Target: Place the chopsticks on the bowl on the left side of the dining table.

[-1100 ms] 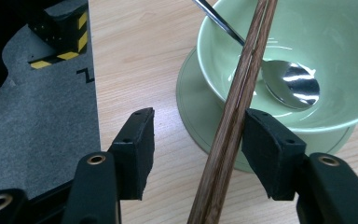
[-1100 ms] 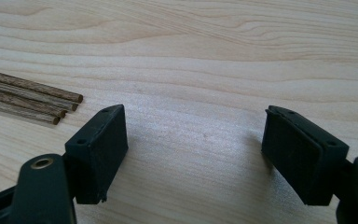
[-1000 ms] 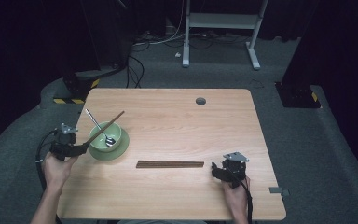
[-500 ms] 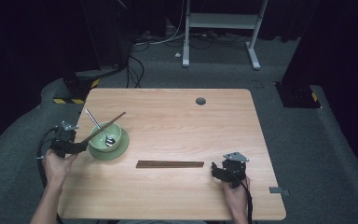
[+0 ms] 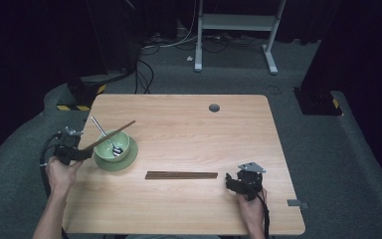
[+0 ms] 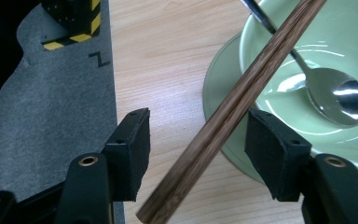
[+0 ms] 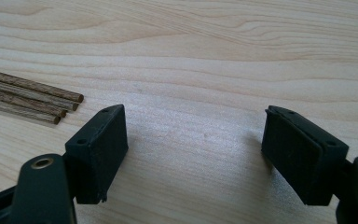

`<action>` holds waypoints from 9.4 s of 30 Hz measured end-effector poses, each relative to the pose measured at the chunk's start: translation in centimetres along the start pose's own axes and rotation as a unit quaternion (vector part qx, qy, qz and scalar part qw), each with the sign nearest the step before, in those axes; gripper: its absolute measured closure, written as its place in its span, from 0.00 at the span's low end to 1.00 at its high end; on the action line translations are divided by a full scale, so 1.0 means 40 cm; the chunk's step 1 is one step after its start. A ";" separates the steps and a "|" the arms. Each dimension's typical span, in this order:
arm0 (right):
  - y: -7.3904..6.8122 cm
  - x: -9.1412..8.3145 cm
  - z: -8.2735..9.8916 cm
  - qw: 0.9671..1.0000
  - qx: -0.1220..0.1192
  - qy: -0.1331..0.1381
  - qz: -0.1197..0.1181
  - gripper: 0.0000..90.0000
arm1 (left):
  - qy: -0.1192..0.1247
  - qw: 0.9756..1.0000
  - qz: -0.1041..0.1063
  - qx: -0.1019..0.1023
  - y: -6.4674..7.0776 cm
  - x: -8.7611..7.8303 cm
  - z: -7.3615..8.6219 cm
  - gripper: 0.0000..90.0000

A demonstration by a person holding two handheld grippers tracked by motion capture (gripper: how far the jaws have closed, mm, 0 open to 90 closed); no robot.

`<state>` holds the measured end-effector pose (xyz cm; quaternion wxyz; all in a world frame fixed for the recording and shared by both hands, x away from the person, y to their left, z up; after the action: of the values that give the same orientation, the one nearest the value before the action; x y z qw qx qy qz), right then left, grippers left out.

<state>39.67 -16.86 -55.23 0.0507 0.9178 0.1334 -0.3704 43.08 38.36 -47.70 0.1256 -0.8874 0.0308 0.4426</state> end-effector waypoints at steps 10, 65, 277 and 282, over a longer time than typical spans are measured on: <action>0.000 0.000 0.000 1.000 0.000 0.000 0.000 0.24 | -0.003 1.000 0.004 -0.003 0.001 -0.001 -0.003 0.45; 0.000 0.000 0.000 1.000 -0.001 0.000 -0.001 0.24 | 0.050 0.992 0.108 -0.043 0.147 0.069 -0.195 0.36; -0.001 0.000 0.000 1.000 -0.003 0.000 -0.003 0.24 | 0.123 0.976 0.181 0.008 0.216 -0.074 -0.092 0.41; -0.001 0.000 0.000 1.000 -0.003 0.000 -0.003 0.24 | 0.130 0.975 0.181 0.003 0.206 -0.085 -0.084 0.40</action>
<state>39.67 -16.82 -55.24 0.0520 0.9175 0.1368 -0.3699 42.28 29.37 -44.68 0.0410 -0.9168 0.2078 0.3386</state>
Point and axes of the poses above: each handheld gripper's, and its own axes: x roughly forward along the jaws, z roughly out of its underside, y roughly to its right, the point moved 4 cm from there along x, roughly forward along the jaws, and after that the axes turned 2 degrees about x, right-handed, at the moved point
